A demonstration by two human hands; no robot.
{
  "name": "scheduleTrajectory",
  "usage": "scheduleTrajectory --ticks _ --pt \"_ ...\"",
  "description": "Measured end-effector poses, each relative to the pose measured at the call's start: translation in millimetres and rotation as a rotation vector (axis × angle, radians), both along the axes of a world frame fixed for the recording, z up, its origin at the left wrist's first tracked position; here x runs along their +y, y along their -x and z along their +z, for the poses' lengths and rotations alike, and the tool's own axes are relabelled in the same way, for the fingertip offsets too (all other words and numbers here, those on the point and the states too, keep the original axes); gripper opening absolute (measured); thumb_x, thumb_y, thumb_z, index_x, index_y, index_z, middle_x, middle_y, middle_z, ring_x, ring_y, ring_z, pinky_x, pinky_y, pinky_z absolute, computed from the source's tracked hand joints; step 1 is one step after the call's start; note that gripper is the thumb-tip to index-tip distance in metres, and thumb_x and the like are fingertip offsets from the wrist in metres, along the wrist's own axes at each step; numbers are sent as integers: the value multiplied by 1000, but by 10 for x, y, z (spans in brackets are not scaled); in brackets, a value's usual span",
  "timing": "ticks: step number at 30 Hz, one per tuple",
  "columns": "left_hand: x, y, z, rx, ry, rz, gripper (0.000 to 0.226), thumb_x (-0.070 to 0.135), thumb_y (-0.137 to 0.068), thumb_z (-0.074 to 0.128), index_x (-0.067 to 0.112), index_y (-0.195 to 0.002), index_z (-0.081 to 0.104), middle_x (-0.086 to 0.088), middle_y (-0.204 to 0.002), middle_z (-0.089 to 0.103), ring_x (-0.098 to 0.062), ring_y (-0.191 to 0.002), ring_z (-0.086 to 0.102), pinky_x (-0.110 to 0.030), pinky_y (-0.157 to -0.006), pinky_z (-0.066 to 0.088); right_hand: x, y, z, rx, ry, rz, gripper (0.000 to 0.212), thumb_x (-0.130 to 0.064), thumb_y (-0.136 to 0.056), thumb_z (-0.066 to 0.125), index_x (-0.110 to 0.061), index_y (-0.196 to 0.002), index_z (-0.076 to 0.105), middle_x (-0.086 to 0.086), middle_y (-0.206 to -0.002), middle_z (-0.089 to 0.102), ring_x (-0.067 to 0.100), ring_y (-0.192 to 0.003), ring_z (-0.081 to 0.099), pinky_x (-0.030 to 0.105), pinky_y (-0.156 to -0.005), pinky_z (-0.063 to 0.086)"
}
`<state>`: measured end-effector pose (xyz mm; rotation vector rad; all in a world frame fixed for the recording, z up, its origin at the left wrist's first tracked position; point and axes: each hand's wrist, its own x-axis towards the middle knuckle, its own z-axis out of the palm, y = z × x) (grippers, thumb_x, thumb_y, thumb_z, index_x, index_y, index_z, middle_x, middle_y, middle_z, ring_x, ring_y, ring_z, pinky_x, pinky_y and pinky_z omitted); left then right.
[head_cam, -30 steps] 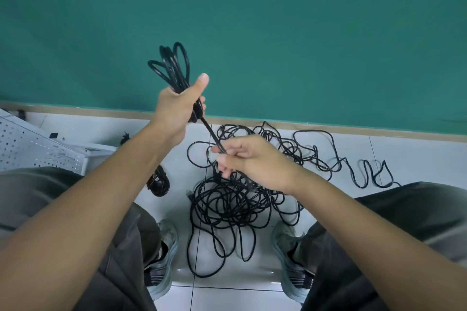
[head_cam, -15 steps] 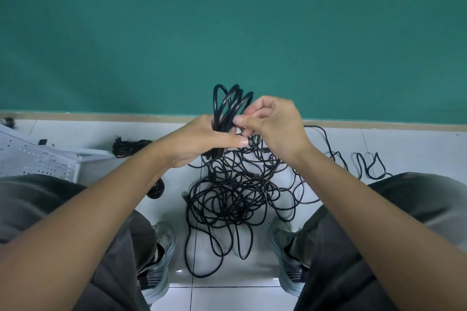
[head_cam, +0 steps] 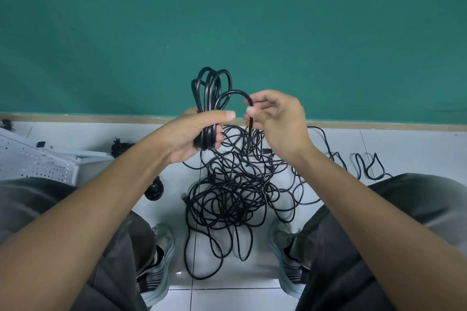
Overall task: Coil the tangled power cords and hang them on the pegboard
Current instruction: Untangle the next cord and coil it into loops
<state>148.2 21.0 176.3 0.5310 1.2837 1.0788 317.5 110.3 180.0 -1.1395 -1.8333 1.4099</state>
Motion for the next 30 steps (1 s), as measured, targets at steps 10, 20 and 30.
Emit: scheduleTrajectory --ticks 10,20,30 --pt "-42 -294 -27 130 -49 -109 52 39 -79 84 12 -122 71 2 -107 78 -2 -85 68 -17 -70 51 -52 120 210 247 13 -91 21 7 -96 62 -12 -94 72 2 -85 70 21 -84 74 32 -76 63" --pt "-61 -340 -29 265 -144 -124 40 51 -84 68 15 -99 70 4 -72 65 -8 -73 61 -19 -68 48 -8 113 73 -25 -421 -195 4 -14 -88 79 -12 -89 75 -2 -89 63 -2 -81 62 19 -79 55" --pt "44 -75 -5 -153 -45 419 43 57 -83 68 14 -83 59 -1 -76 61 -12 -64 64 -24 -61 55 -374 103 -182 -258 285 463 80 -79 -94 9 -29 -116 68 -8 -104 77 7 -106 70 45 -112 43"
